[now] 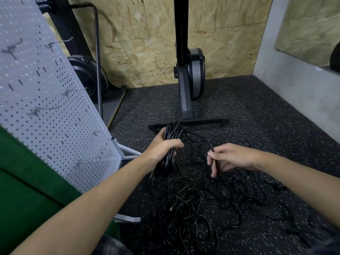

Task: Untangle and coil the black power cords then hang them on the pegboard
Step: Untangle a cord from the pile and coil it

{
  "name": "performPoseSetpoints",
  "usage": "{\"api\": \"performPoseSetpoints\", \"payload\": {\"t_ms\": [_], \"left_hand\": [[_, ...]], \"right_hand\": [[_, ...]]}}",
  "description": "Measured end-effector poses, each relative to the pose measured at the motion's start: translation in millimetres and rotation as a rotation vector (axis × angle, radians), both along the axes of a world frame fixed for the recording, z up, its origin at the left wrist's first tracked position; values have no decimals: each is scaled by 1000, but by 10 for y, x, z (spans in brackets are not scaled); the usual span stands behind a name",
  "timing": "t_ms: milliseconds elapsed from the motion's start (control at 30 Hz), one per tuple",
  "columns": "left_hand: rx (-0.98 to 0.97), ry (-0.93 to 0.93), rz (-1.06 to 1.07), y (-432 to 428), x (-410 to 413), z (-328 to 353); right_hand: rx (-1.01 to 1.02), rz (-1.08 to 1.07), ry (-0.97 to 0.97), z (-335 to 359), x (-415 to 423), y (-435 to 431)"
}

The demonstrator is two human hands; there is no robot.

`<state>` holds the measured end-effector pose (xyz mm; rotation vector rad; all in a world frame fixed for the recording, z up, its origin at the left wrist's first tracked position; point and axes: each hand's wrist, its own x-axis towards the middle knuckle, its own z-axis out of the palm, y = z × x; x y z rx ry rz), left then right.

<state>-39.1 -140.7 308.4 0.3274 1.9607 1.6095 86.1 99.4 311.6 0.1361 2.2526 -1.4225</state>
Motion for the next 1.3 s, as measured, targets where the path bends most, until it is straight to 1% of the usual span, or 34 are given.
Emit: {"api": "performPoseSetpoints", "payload": {"t_ms": [100, 200, 333, 400, 500, 633, 733, 800, 867, 900, 967, 1067, 1133, 1200, 1267, 1300], "left_hand": [[-1, 35, 47, 19, 31, -30], [-20, 64, 69, 34, 42, -16], [-10, 70, 66, 69, 104, -5], [-9, 89, 47, 102, 151, -7], [-19, 106, -12, 160, 215, -31], [-12, 61, -112, 187, 223, -71], [-11, 82, -110, 192, 211, -73], [7, 106, -77, 207, 187, -76], [49, 122, -15, 213, 165, -46], [75, 120, 26, 208, 152, -22], [116, 93, 114, 191, 99, 3], [210, -9, 194, 123, -6, 28], [245, -105, 140, 75, -37, 54], [275, -249, 61, 65, 3, 86], [297, -337, 19, 87, 55, 83], [277, -338, 1, 97, 80, 72]], "right_hand": [[-137, -83, 112, 169, -16, -262], [-137, -160, 188, 266, -59, -332], [-150, -192, 70, 245, -116, -434], [-67, -123, 64, 207, -92, -524], [153, 44, 142, 168, -17, -639], [251, 109, 162, 227, 28, -725], [311, 159, 188, 250, 44, -746], [249, 127, 221, 194, 29, -767], [105, 50, 272, 97, -14, -759], [16, 8, 260, 61, -30, -737], [-103, -33, 167, 23, -51, -646], [-101, 97, -1, -41, -24, -525], [-139, 171, -59, -93, -8, -491], [-177, 238, -92, -127, -1, -514], [-144, 299, -102, -134, 5, -569], [-93, 326, -96, -135, 7, -599]]}}
